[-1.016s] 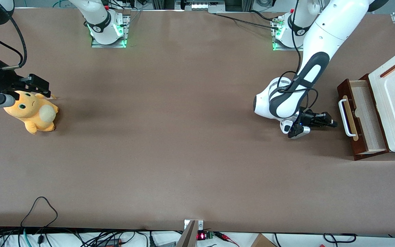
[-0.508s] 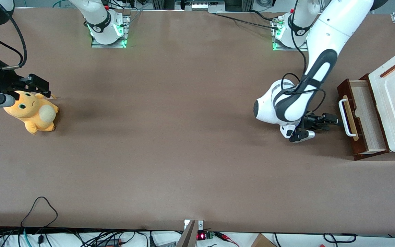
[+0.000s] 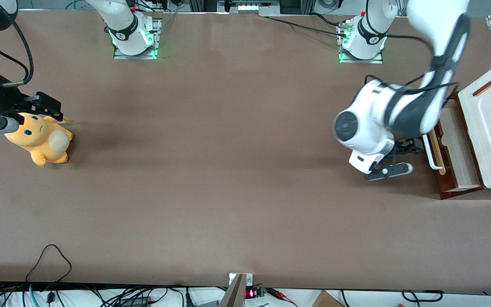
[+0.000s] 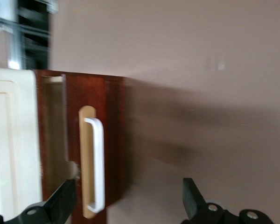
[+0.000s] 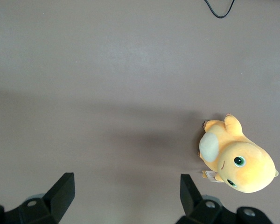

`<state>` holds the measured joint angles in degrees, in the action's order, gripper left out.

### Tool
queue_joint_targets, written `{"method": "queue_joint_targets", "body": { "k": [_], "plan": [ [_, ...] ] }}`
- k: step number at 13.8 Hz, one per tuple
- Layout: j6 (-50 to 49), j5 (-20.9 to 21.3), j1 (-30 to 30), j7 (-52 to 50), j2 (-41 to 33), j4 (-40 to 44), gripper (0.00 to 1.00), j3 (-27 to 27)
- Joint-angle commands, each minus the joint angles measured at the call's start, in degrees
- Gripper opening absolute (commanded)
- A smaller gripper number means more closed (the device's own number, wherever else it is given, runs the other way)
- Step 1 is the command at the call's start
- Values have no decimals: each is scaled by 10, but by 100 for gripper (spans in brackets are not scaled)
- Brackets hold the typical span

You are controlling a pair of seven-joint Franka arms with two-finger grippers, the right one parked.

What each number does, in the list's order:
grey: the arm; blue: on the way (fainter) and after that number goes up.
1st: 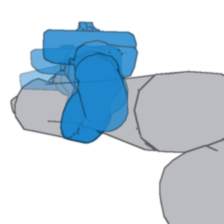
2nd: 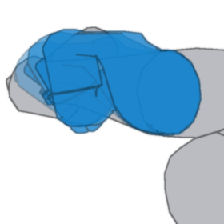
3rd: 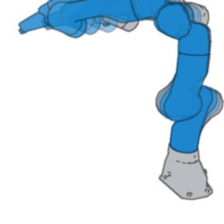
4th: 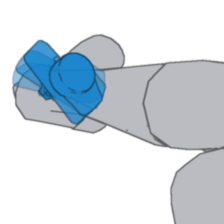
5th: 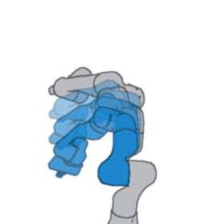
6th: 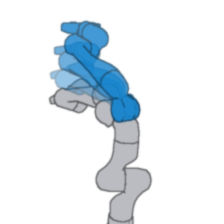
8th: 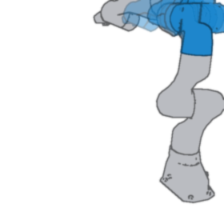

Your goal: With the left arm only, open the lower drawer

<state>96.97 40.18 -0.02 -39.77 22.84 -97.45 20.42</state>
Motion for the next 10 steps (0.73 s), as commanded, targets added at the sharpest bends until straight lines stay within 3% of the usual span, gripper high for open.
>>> {"method": "queue_joint_targets", "body": {
  "k": [1,3,5,10],
  "plan": [
    [30,-156,8,121,-52,25,100,-62],
    [47,-274,7,214,-90,25,100,-116],
    [48,-347,6,274,-125,19,100,-144],
    [32,-364,2,321,-183,17,100,-148]
  ]
}}
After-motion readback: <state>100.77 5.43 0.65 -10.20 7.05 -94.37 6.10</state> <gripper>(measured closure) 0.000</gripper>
